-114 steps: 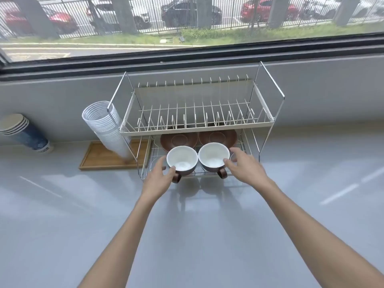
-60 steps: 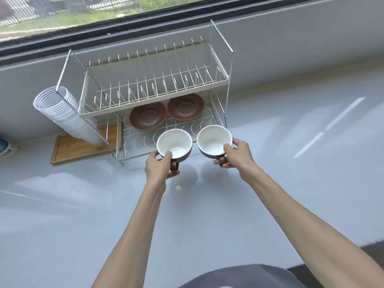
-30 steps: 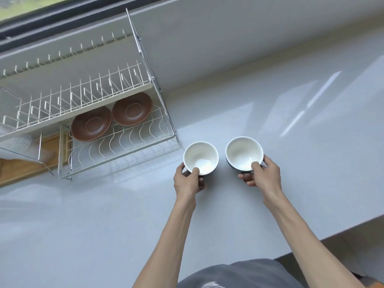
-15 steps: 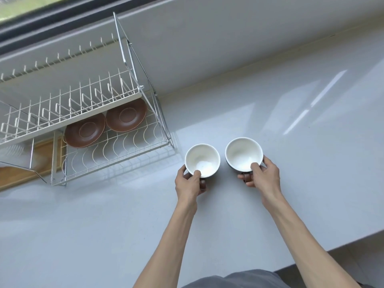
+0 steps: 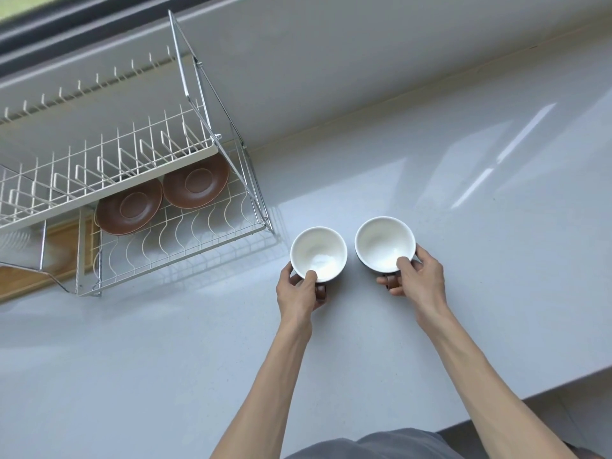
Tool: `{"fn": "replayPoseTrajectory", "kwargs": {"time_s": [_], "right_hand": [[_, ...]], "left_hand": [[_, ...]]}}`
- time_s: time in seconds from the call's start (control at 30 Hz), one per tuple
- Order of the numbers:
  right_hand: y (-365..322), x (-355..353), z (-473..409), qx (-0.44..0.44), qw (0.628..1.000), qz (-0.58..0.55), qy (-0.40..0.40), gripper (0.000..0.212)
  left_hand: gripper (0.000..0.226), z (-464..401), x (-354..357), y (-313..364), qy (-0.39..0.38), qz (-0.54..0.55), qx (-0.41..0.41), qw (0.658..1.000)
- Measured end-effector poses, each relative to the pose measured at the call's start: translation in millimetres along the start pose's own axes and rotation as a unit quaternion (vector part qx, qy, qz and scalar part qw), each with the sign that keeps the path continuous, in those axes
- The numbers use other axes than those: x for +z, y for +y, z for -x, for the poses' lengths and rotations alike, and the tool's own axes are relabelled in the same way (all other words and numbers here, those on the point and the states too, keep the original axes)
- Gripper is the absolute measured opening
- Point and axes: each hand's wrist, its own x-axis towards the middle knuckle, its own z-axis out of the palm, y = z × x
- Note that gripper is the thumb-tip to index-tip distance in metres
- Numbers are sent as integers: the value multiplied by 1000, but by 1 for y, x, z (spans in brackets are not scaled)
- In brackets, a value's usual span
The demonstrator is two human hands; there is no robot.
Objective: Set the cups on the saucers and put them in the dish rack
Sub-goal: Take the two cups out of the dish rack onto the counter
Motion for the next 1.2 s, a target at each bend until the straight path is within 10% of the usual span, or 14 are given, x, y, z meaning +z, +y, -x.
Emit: {"fn": "replayPoseTrajectory", "kwargs": {"time_s": [0.77,1.0,1.2], "right_hand": [[-9,-7,17,-10,986,164,-10,28],[-25,1,50,-69,860,502,68,28],[-31,37,84,-182,800,568,61,27]], "left_hand": [[46,15,-39,2,-117,-114,4,987],[47,16,-73,10,-167,-257,67,949],[47,14,-113,34,-168,-392,135,894]]}}
